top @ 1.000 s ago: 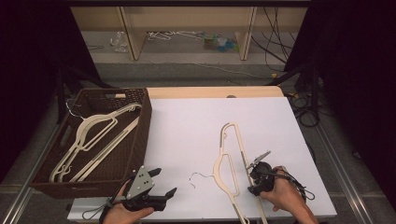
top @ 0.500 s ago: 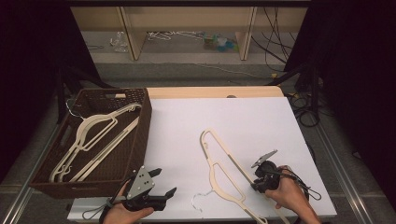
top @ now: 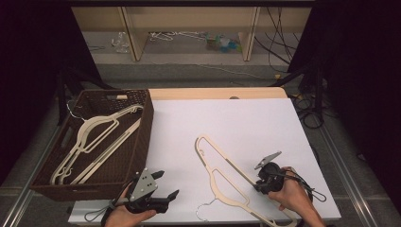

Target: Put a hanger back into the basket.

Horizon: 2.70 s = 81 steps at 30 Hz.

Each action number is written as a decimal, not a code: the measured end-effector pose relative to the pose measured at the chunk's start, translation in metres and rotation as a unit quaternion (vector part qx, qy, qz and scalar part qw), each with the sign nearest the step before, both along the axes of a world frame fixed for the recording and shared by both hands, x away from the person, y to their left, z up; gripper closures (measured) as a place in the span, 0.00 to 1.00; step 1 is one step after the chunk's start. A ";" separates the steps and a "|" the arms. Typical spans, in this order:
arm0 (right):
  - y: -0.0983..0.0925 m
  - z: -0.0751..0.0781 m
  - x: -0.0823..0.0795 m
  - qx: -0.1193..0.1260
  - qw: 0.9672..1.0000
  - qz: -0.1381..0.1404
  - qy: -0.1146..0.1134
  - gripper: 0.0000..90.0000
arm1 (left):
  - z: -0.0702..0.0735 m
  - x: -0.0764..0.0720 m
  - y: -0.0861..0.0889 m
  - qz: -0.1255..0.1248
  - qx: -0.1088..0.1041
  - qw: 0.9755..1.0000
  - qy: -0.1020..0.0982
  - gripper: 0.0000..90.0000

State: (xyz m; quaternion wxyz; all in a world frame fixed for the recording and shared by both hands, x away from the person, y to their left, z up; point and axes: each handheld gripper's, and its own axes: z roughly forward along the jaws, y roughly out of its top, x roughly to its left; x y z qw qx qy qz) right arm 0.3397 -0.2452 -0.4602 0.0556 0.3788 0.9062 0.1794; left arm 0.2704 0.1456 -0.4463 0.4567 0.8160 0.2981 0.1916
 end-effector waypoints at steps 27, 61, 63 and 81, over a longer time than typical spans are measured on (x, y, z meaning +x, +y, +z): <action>0.020 0.042 0.006 -0.028 0.997 0.064 -0.040 0.87 | -0.033 0.033 -0.077 -0.120 0.156 0.977 -0.084 0.32; 0.007 0.045 0.011 0.005 0.996 0.087 -0.020 0.87 | -0.041 0.018 -0.120 -0.213 0.276 0.906 -0.242 0.32; 0.005 0.040 0.013 0.013 0.996 0.090 -0.012 0.87 | -0.040 0.017 -0.120 -0.224 0.265 0.904 -0.248 0.37; -0.003 0.019 0.017 0.032 0.993 0.108 0.024 0.87 | -0.022 0.008 -0.117 -0.325 0.268 0.853 -0.308 0.86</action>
